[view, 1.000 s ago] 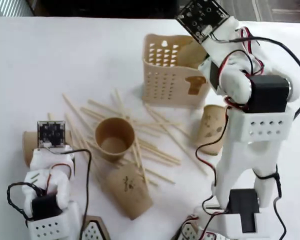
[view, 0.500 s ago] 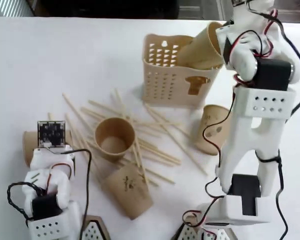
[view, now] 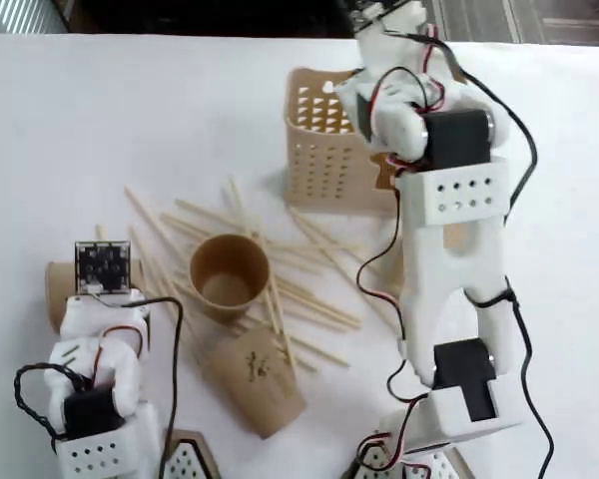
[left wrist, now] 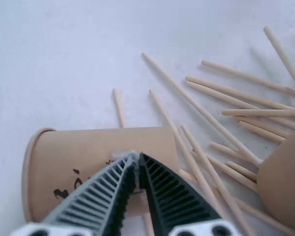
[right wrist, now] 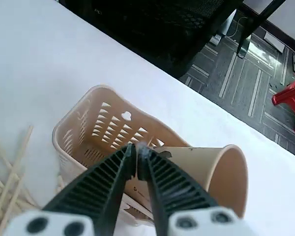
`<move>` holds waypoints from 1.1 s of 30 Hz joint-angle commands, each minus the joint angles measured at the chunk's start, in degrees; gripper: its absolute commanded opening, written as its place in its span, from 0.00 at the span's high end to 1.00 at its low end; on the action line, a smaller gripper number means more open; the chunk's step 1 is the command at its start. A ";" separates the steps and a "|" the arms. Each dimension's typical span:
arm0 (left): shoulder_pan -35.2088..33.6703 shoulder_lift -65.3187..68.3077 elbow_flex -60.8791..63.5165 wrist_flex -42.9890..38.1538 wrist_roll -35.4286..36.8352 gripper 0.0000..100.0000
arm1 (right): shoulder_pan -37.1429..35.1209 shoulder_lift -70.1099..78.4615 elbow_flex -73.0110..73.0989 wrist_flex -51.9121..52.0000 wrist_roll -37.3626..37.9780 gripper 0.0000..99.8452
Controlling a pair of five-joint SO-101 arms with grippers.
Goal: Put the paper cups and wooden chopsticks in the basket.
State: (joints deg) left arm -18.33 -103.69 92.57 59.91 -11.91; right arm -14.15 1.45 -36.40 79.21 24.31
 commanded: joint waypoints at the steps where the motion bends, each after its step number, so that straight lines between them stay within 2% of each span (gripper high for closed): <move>1: -0.40 -0.48 -0.35 -0.97 -0.44 0.96 | 3.30 -1.10 -3.60 0.22 0.09 0.98; 7: -0.40 -0.48 -0.35 -1.05 -0.44 0.96 | 12.88 -0.84 -5.80 -0.13 0.09 0.98; 12: -0.40 -0.48 -0.35 -1.05 -0.44 0.96 | 16.13 -0.84 -1.41 -2.95 0.09 0.98; 16: -0.40 -0.48 -0.35 -1.05 -0.44 0.96 | 14.29 -0.84 4.84 -5.67 0.09 0.98; 22: -0.40 -0.48 -0.26 -1.05 -0.44 0.96 | 6.64 -1.45 5.89 -5.76 0.18 0.98; 26: -0.40 -0.48 -0.26 -1.05 -0.44 0.96 | 1.71 -0.92 6.42 -5.67 4.48 0.98; 30: -0.40 -0.48 -0.26 -1.05 -0.44 0.96 | 0.92 -1.10 6.33 -5.67 5.63 0.98; 33: -0.40 -0.48 -0.26 -1.05 -0.44 0.96 | 3.12 -0.92 6.33 -5.67 5.71 0.98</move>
State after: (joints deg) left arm -18.33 -103.69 92.57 59.91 -11.91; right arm -12.57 1.45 -29.45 74.11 29.41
